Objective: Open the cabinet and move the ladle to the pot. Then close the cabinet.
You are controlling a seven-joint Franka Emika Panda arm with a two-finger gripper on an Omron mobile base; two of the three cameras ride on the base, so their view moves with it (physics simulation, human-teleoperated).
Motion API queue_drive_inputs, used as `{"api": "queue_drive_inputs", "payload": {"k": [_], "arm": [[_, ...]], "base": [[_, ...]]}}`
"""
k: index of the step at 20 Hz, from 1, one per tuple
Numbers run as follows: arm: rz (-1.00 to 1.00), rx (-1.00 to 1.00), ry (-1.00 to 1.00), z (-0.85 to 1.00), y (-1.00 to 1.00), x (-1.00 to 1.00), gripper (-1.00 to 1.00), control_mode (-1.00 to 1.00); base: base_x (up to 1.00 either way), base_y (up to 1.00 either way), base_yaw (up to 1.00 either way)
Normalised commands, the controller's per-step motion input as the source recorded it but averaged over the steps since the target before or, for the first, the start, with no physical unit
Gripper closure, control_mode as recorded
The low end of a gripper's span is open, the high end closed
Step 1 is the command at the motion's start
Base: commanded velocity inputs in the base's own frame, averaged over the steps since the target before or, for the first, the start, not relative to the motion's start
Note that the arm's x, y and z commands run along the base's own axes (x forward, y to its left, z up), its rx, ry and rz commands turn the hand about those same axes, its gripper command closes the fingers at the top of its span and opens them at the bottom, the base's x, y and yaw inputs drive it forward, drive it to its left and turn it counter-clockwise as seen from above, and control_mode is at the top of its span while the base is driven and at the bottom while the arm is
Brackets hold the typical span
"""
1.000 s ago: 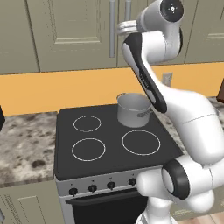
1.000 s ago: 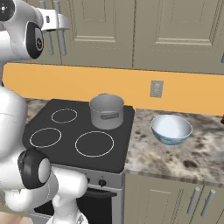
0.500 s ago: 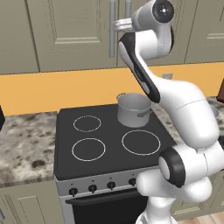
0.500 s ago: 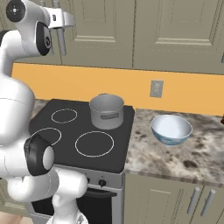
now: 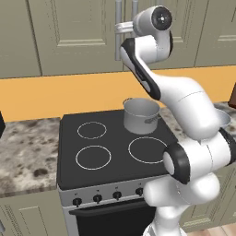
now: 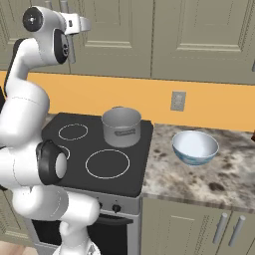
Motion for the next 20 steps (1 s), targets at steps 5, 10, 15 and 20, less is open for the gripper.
{"api": "queue_drive_inputs", "payload": {"k": [5,10,15,20], "arm": [[0.00,0.00,0.01,-0.03,0.03,0.59,-1.00,-1.00],[0.00,0.00,0.02,-0.04,0.00,0.37,1.00,-1.00],[0.00,0.00,0.00,-0.01,0.00,0.01,1.00,-1.00],[0.00,0.00,0.01,-0.04,0.00,0.00,1.00,-1.00]], "base": [[0.00,0.00,0.00],[0.00,0.00,0.00],[0.00,0.00,0.00],[0.00,0.00,0.00]]}}
